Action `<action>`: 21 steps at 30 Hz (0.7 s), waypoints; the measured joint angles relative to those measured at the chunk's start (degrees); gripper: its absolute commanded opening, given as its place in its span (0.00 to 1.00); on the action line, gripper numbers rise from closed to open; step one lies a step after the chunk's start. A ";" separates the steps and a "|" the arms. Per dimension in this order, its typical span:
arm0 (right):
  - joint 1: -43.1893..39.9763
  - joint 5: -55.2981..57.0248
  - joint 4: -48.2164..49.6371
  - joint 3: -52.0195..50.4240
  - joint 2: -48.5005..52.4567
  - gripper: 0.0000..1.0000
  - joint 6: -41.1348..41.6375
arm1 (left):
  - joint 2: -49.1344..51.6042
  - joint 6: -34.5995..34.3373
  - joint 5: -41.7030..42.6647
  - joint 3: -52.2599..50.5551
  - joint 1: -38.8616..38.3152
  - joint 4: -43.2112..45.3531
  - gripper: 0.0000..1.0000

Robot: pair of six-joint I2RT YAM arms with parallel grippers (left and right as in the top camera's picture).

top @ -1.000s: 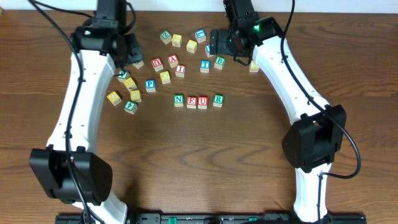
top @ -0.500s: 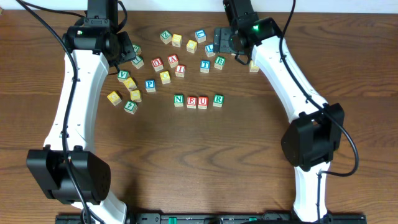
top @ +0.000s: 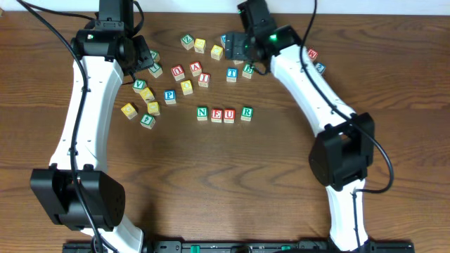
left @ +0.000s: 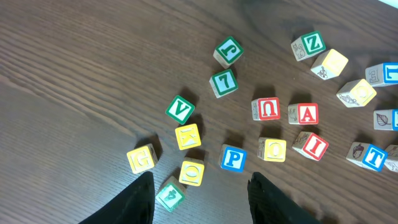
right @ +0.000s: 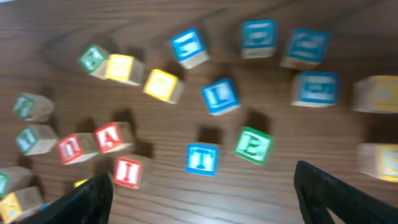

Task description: Spell out NEURIPS

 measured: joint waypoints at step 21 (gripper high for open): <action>9.38 2.67 6.64 0.00 7.52 0.61 5.99 | 1.49 -0.02 -4.52 0.00 7.30 -0.66 0.48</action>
